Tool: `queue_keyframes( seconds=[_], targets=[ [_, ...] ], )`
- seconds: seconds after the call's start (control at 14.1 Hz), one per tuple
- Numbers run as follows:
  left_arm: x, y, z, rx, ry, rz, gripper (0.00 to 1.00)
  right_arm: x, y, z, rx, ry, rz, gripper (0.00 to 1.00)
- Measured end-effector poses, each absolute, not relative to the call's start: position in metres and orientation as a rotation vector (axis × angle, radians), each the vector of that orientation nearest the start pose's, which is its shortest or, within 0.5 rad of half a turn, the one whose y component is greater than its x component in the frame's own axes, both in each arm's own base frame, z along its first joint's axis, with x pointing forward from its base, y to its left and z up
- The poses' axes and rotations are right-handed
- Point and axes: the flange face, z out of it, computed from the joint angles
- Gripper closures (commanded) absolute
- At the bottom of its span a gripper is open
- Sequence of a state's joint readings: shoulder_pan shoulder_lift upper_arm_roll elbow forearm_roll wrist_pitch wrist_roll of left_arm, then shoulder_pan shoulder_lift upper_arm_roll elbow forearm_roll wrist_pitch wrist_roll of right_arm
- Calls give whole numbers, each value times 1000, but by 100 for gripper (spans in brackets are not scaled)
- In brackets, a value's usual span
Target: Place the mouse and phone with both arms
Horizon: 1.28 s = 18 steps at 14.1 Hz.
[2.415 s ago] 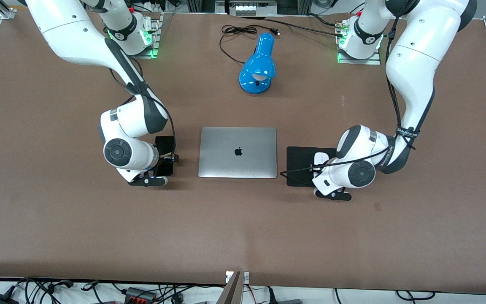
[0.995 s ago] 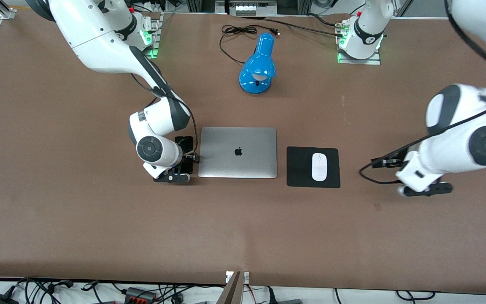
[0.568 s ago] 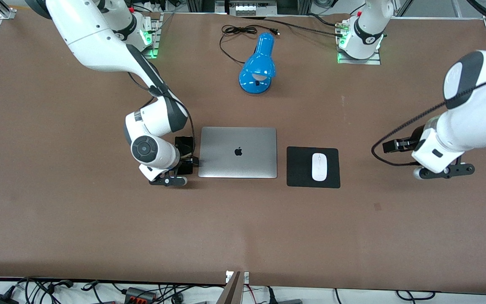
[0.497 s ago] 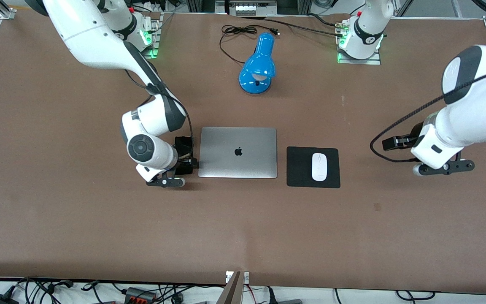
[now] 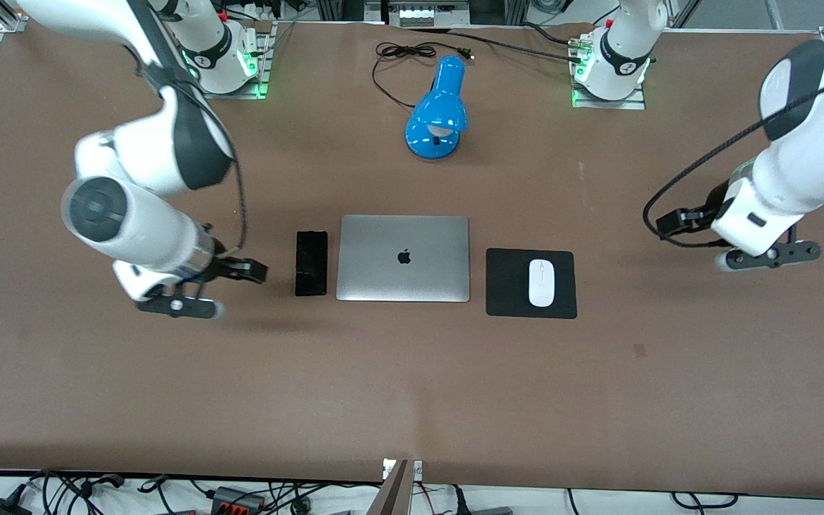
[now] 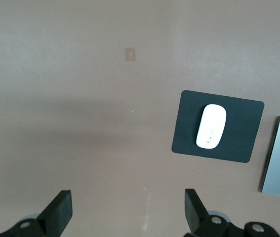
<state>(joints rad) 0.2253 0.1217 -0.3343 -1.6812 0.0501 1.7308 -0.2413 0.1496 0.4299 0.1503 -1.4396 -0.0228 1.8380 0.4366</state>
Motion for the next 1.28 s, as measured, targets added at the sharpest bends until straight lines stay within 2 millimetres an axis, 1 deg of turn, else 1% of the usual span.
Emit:
queue_keyframes(
  seconds=[0.14, 0.21, 0.28, 0.43, 0.57, 0.78, 0.85, 0.99, 1.14, 1.21, 1.28],
  targets=[
    [578, -31, 551, -3113, -207, 37, 0, 654, 150, 482, -3100, 293, 21, 0],
    [572, -21, 560, -3110, -208, 38, 0, 652, 130, 496, -3100, 317, 17, 0],
    [566, -15, 565, -3112, -183, 60, 0, 651, 109, 504, -3106, 313, 31, 0],
    [560, -14, 567, -3115, -88, 101, 0, 651, 69, 519, -3111, 264, 18, 0],
    [559, -20, 567, -3115, -49, 113, 0, 649, 37, 535, -3117, 219, -16, 0],
    [554, -24, 569, -3113, -28, 141, 0, 643, -14, 552, -3145, 153, -39, 0],
    [553, -25, 570, -3113, -25, 144, 0, 641, -24, 558, -3149, 122, -53, 0],
    [551, -25, 572, -3113, -22, 143, 0, 635, -35, 575, -3154, 72, -91, 0],
    [551, -25, 573, -3114, -21, 142, 0, 626, -37, 590, -3157, 37, -98, 0],
    [551, -26, 573, -3118, -21, 143, 0, 622, -36, 593, -3157, 36, -93, 0],
    [551, -27, 573, -3127, -22, 144, 0, 620, -36, 592, -3158, 37, -85, 0]
  ],
)
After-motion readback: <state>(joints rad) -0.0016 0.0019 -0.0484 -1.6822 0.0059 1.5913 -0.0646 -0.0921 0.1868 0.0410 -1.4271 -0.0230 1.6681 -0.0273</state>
